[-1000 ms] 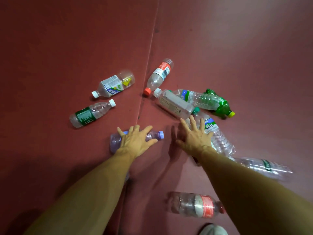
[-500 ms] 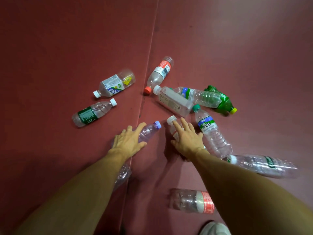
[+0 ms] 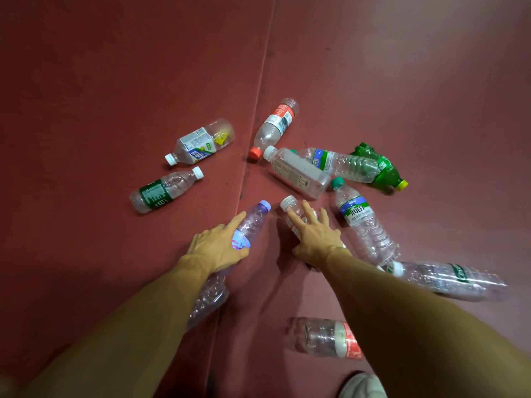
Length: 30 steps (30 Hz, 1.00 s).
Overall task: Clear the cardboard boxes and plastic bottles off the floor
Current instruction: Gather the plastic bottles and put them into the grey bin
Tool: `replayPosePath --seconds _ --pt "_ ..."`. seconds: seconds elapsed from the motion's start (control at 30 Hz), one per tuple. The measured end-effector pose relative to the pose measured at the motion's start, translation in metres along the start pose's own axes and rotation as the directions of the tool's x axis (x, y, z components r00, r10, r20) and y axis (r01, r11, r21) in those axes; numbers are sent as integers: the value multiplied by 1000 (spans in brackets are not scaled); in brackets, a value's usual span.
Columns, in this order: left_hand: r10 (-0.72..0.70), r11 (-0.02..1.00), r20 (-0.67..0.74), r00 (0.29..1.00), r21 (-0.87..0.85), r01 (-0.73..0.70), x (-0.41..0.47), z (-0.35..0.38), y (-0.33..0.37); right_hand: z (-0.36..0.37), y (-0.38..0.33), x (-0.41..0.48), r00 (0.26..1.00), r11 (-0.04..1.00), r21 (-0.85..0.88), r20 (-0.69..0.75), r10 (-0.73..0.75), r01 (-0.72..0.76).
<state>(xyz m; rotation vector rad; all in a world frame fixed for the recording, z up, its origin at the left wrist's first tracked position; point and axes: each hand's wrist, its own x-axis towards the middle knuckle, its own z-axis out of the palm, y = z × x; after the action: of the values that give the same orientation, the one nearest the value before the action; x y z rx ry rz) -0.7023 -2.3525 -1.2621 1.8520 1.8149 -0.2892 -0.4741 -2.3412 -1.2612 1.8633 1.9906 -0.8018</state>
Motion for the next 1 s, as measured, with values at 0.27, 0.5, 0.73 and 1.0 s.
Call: replayPosePath --seconds 0.27,0.5,0.73,1.0 --pt "50 999 24 998 14 -51 2 -5 5 9 16 -7 999 999 -40 13 35 -34" --pt "24 999 55 998 28 -26 -4 4 11 12 20 -14 999 997 -66 -17 28 -29" --pt "-64 995 -26 998 -74 62 -7 -5 17 -17 16 -19 997 998 47 -76 -29 32" --pt "-31 997 -59 998 -79 26 -99 -168 68 -149 -23 -132 999 996 88 -38 -12 15"
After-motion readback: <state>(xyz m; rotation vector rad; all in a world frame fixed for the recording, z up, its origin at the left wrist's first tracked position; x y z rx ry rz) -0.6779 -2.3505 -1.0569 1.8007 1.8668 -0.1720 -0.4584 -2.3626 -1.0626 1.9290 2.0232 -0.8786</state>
